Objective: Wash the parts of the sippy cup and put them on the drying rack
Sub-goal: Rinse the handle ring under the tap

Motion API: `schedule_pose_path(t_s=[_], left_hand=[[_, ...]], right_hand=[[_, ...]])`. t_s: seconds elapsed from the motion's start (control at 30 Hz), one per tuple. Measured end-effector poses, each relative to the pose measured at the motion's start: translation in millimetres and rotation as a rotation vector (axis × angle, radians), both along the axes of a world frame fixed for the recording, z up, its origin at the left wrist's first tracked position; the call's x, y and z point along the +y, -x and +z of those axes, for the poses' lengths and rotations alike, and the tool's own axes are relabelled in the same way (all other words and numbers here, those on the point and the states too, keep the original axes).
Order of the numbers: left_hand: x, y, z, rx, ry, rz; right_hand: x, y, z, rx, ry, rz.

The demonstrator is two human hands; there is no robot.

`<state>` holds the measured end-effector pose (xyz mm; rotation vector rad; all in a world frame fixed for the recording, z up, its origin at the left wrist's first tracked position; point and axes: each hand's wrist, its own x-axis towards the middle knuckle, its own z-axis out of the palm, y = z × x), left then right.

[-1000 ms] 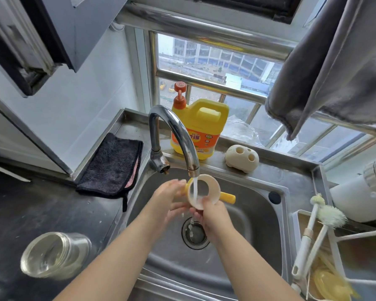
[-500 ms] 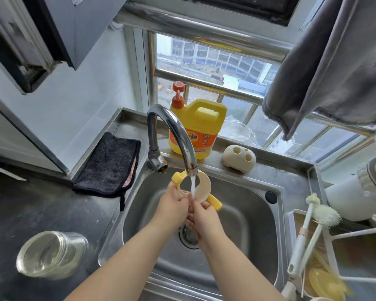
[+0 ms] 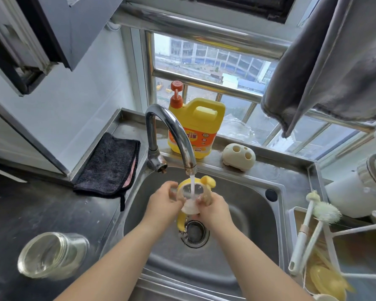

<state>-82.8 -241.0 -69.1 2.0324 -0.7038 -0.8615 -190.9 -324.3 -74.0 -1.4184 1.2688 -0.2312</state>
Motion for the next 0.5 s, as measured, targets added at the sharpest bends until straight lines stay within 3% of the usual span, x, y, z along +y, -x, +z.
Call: schedule_pose_path(t_s=[0.1, 0.17, 0.23, 0.3, 0.37, 0.43, 0.5], left_hand=[[-1.1, 9.8, -2.2, 0.072, -0.078, -0.016], [-1.9, 6.9, -2.7, 0.063, -0.091, -0.005], [-1.8, 0.3, -1.4, -0.026, -0.112, -0.040], [-0.8, -3.7, 1.0, -0.175, -0.132, -0.091], [-0.3, -3.6, 2.8, -0.198, -0.055, -0.039], [-1.7, 0.6, 3.3, -0.084, 0.043, 0.071], [-2.1, 4.3, 2.6, 0.202, 0.153, 0.254]], right_hand=[[4.6, -5.0, 0.9, -0.027, -0.112, -0.042], [8.6, -4.3, -1.3, 0.015, -0.127, 0.093], [6.9, 0.8, -4.5, 0.125, 0.076, 0.208], [3.4, 4.3, -3.5, 0.126, 0.323, 0.140], [3.4, 2.9, 0.3, 0.043, 0.381, 0.042], [3.3, -0.9, 2.9, 0.025, 0.343, 0.011], [2.4, -2.6, 5.4, -0.013, 0.246, -0.055]])
